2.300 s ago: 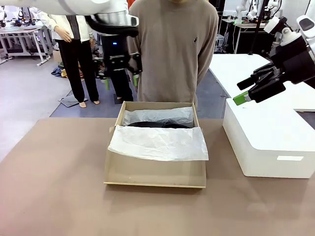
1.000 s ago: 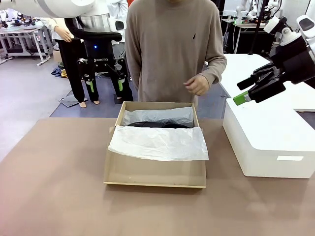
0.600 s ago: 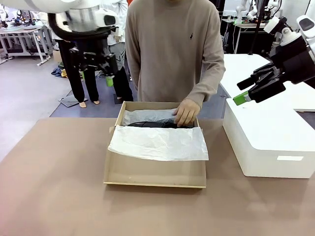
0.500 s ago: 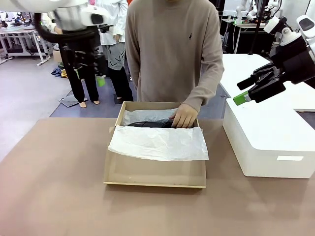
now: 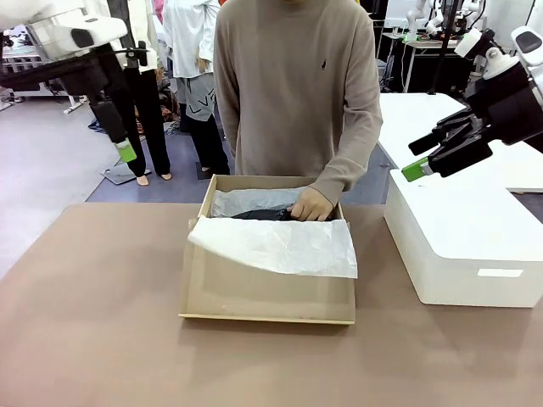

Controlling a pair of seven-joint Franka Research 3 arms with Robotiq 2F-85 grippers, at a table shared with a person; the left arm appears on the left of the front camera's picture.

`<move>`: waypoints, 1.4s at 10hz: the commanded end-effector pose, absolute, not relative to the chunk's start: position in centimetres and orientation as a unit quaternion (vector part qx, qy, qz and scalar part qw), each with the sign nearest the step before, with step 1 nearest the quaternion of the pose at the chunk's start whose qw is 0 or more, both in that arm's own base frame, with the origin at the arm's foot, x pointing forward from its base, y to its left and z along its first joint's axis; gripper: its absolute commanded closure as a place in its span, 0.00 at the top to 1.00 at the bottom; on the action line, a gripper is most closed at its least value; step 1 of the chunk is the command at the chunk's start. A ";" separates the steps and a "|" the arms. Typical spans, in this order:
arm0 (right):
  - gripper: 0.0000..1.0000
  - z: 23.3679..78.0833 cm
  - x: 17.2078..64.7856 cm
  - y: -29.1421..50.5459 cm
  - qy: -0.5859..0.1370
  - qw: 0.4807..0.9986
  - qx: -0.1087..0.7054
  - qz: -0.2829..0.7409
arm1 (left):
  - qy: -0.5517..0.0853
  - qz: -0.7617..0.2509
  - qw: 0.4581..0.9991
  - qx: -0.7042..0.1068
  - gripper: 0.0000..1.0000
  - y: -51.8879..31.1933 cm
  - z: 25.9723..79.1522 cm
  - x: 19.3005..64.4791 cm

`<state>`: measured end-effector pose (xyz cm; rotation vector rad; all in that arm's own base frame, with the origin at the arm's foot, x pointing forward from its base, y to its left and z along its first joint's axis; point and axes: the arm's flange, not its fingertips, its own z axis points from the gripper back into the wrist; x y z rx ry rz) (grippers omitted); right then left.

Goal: Pack the shoes into the box.
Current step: Close the Shoes Box.

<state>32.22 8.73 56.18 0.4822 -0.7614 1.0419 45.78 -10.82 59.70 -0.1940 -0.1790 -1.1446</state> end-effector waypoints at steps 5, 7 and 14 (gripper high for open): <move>1.00 56.2 32.7 8.7 -0.360 0.761 0.232 0.488 | -0.070 -0.673 0.735 -0.052 0.06 -9.9 59.7 45.4; 1.00 56.2 32.7 8.7 -0.360 0.761 0.232 0.488 | -0.090 -0.676 0.729 -0.055 0.00 -10.3 59.9 44.9; 1.00 56.2 32.7 8.7 -0.360 0.761 0.232 0.488 | -0.095 -0.670 0.734 -0.058 0.00 -10.8 60.9 44.8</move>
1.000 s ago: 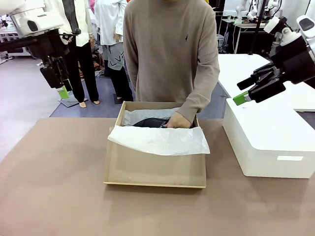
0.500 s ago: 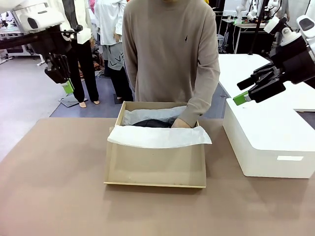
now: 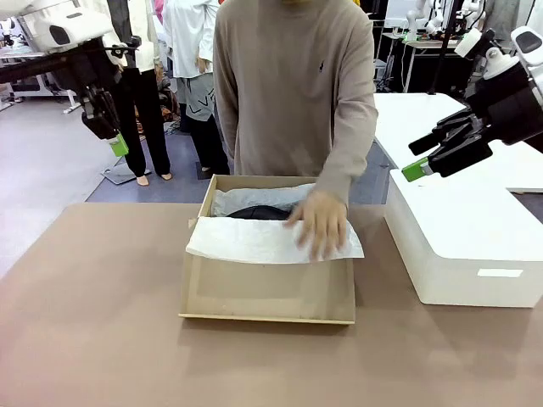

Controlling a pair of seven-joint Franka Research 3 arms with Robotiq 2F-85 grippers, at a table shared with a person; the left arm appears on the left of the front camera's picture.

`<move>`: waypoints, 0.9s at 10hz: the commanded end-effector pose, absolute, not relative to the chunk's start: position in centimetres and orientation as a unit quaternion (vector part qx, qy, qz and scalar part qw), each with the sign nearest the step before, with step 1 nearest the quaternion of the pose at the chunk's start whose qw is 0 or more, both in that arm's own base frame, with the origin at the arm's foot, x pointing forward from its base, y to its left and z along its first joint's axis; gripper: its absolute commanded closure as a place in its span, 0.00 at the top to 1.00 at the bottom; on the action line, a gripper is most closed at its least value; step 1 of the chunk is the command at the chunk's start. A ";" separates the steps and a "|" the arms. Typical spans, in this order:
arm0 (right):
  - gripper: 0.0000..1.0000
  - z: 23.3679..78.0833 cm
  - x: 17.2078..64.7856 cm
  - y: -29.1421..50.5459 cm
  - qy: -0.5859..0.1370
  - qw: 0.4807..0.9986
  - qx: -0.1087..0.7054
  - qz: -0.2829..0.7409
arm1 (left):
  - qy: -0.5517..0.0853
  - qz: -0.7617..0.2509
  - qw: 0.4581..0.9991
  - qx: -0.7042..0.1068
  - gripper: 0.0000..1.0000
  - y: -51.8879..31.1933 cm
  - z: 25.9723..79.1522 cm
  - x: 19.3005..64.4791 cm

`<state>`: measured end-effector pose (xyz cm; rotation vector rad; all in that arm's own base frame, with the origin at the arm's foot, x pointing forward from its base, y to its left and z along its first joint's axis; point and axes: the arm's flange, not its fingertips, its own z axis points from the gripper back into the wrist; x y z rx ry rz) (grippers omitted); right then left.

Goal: Pack the shoes into the box.
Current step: Close the Shoes Box.

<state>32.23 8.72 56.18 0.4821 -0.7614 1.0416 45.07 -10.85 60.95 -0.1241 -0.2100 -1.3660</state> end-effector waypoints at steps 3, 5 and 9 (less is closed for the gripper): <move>1.00 56.2 32.7 8.7 -0.360 0.761 0.232 0.488 | -0.095 -0.670 0.734 -0.058 0.00 -10.8 60.9 44.8; 1.00 56.2 32.7 8.7 -0.360 0.761 0.232 0.488 | -0.091 -0.693 0.710 -0.079 0.00 -10.7 60.5 45.4; 1.00 56.2 32.7 8.7 -0.360 0.761 0.232 0.488 | -0.142 -0.759 0.612 -0.167 0.00 -8.0 58.5 48.4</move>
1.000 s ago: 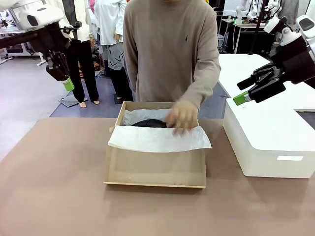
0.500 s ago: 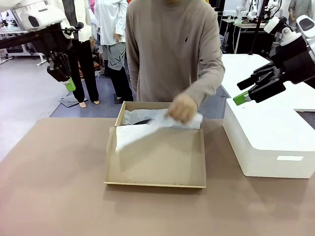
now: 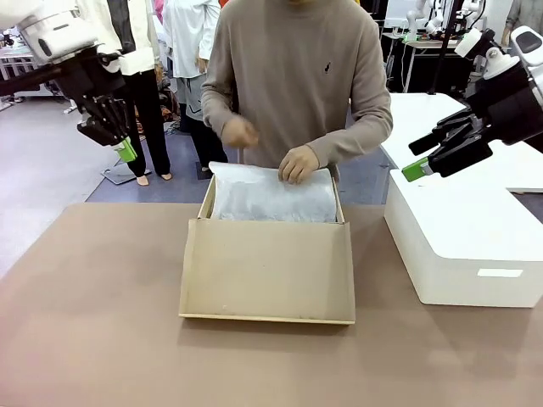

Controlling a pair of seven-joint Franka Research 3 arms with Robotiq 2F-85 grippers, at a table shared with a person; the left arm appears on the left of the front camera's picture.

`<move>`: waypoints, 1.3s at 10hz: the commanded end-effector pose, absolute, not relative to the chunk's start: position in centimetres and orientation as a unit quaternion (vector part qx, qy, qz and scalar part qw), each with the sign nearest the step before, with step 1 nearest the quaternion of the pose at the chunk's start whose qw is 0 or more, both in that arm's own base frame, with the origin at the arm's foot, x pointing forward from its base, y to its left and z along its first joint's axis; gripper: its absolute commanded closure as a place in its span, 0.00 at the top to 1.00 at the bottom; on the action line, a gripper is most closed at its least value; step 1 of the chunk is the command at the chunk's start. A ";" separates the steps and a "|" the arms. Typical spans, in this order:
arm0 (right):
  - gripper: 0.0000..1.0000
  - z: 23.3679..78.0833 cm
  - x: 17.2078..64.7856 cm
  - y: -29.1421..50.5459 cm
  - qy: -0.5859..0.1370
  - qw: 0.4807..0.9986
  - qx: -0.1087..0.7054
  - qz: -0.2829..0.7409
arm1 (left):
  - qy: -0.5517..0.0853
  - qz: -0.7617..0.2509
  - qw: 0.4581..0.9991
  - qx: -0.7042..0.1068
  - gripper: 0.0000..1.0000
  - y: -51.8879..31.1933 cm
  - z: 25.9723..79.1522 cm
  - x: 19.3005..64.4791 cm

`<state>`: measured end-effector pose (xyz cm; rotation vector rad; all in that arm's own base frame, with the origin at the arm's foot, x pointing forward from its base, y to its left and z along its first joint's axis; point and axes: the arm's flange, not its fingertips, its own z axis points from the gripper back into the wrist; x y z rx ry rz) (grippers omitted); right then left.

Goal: Pack the shoes into the box.
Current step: Close the Shoes Box.

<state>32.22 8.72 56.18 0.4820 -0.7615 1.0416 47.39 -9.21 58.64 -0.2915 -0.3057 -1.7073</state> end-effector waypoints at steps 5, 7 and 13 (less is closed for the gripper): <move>1.00 56.2 32.7 8.7 -0.360 0.761 0.232 0.488 | -0.111 -0.739 0.630 -0.210 0.00 -7.3 52.9 51.5; 1.00 56.2 32.7 8.7 -0.360 0.761 0.232 0.488 | -0.116 -0.737 0.620 -0.242 0.00 -7.2 51.2 52.1; 1.00 56.2 32.7 8.7 -0.360 0.761 0.232 0.488 | -0.109 -0.728 0.634 -0.237 0.00 -7.5 49.9 52.1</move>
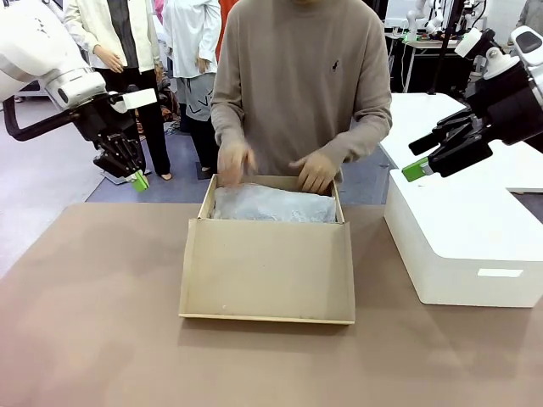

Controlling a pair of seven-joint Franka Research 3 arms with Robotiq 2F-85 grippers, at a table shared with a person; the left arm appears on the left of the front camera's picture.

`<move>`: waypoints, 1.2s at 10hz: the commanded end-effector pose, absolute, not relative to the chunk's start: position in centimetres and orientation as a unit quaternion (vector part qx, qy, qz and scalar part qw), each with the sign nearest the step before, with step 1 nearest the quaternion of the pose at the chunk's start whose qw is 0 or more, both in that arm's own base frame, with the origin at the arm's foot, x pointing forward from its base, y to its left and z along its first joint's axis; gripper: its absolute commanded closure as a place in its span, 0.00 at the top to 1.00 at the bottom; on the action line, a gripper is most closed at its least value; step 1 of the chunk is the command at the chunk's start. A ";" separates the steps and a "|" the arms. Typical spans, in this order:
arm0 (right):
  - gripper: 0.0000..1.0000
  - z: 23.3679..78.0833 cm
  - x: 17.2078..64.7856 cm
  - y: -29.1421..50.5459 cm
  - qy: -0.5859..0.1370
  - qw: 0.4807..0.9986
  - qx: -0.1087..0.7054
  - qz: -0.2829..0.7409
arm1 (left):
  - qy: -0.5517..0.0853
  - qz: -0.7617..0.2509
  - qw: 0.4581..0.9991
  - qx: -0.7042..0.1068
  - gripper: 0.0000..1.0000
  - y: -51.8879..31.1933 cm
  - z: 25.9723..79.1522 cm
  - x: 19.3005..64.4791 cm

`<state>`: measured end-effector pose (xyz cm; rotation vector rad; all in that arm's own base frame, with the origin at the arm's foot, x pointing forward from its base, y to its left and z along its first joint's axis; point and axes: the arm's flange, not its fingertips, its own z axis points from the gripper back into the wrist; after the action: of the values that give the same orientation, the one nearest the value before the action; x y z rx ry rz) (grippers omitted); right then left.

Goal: Pack the shoes into the box.
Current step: Close the Shoes Box.

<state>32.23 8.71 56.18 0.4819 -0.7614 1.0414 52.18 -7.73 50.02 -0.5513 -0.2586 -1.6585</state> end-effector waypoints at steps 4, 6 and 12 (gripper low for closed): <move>1.00 56.2 32.7 8.7 -0.360 0.761 0.232 0.488 | -0.112 -0.727 0.633 -0.241 0.00 -7.9 50.0 52.2; 1.00 56.2 32.7 8.7 -0.360 0.761 0.232 0.488 | -0.096 -0.743 0.613 -0.251 0.00 -7.8 47.7 53.1; 1.00 56.2 32.7 8.7 -0.360 0.761 0.232 0.488 | -0.115 -0.758 0.572 -0.292 0.00 -6.6 40.6 54.7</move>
<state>32.23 8.71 56.18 0.4819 -0.7615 1.0414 54.64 -6.68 41.15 -0.6554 -0.2329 -1.7814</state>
